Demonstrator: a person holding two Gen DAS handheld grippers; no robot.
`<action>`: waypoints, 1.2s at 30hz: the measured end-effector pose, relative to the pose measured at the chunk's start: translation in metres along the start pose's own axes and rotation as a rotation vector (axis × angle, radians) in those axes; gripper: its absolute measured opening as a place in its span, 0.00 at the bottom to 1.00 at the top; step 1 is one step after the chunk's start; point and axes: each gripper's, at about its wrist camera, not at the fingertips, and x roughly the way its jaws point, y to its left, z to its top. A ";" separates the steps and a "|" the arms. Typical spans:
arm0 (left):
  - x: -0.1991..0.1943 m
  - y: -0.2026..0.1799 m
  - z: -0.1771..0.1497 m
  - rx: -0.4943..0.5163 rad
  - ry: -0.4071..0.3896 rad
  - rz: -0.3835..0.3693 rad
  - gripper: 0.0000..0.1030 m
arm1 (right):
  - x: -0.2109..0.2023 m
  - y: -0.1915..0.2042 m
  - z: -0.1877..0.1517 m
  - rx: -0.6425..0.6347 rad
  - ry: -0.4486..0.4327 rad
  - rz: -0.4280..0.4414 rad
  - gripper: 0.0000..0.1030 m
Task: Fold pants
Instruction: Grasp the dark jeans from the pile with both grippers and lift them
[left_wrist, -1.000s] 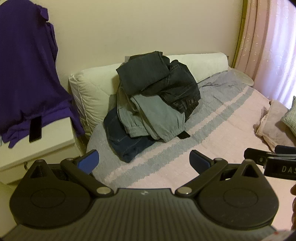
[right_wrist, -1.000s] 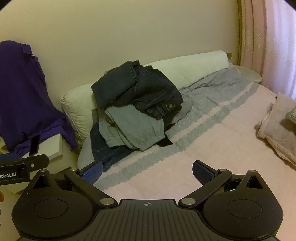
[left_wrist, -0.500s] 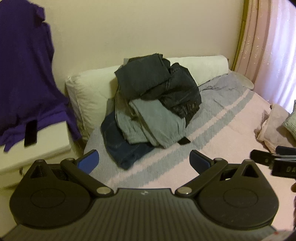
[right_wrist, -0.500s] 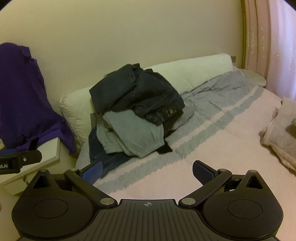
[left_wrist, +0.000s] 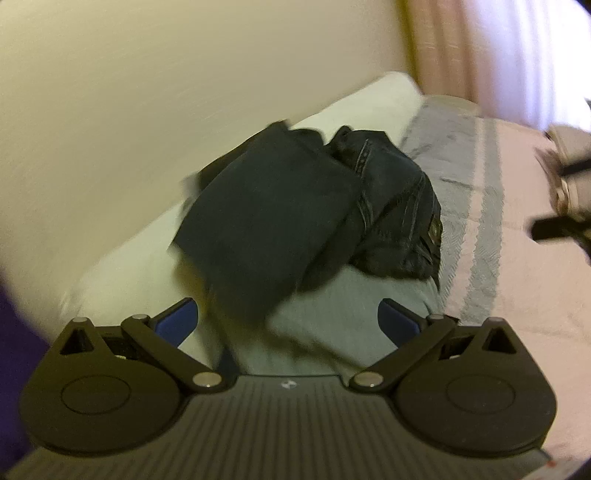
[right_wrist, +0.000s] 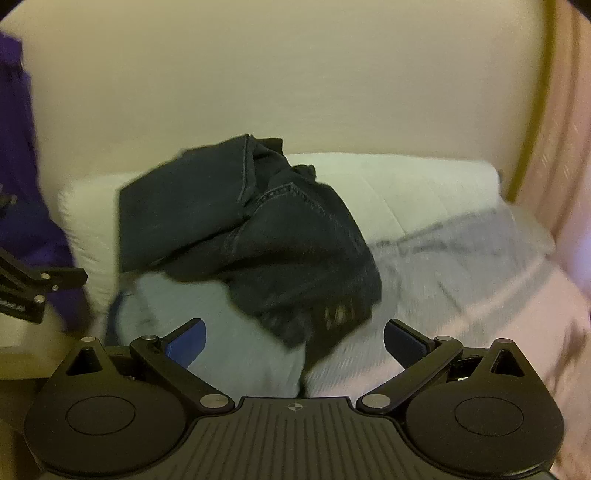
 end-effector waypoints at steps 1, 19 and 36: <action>0.019 0.001 0.004 0.040 -0.006 -0.011 0.98 | 0.020 -0.001 0.007 -0.033 -0.002 -0.005 0.98; 0.135 0.006 0.046 0.341 -0.070 -0.156 0.17 | 0.212 -0.029 0.075 -0.413 0.071 0.116 0.34; -0.028 -0.051 0.088 0.209 -0.245 -0.209 0.02 | -0.109 -0.119 -0.007 -0.101 -0.028 -0.167 0.05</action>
